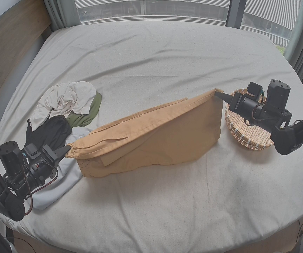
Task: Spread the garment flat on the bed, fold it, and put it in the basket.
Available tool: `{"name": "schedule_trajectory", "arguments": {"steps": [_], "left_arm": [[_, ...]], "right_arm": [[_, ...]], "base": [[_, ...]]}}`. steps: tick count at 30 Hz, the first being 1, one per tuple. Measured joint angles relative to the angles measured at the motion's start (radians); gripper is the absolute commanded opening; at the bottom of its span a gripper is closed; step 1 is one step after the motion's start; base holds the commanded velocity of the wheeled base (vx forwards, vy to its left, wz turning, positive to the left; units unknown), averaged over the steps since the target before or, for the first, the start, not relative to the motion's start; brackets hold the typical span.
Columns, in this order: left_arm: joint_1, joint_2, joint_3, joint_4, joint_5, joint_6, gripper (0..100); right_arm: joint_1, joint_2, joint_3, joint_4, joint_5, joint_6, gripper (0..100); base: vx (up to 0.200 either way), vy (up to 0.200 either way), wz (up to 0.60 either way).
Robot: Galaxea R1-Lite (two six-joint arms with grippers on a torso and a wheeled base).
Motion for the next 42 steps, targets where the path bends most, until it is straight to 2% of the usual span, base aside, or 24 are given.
{"name": "schedule_trajectory", "arguments": {"steps": [17, 18, 24, 29, 32, 36, 42], "left_arm": [[0.001, 0.052, -0.031, -0.008, -0.002, -0.003, 0], [0.001, 0.055, -0.032, -0.008, -0.003, -0.003, 100], [0.002, 0.089, -0.057, -0.008, 0.0, -0.002, 100], [0.018, 0.126, -0.102, -0.006, 0.062, 0.002, 100], [0.023, 0.139, -0.106, -0.005, 0.072, 0.004, 100], [0.027, 0.142, -0.1, -0.007, 0.073, 0.005, 100], [0.012, 0.117, -0.063, -0.009, 0.059, 0.008, 100]], "right_arm": [[0.009, 0.091, -0.126, 0.024, 0.0, 0.001, 0], [0.009, 0.098, -0.136, 0.027, 0.0, 0.001, 100], [0.012, 0.145, -0.205, 0.035, -0.008, 0.002, 100], [0.014, 0.184, -0.262, 0.03, -0.06, 0.003, 100], [0.016, 0.192, -0.266, 0.027, -0.069, 0.003, 100], [0.016, 0.181, -0.227, 0.032, -0.072, 0.003, 100], [0.015, 0.145, -0.082, 0.036, -0.072, 0.008, 100]], "base": [[0.0, 0.0, 0.0], [0.0, 0.0, 0.0], [0.0, 0.0, 0.0], [0.0, 0.0, 0.0], [0.0, 0.0, 0.0], [0.0, 0.0, 0.0], [0.0, 0.0, 0.0]]}}
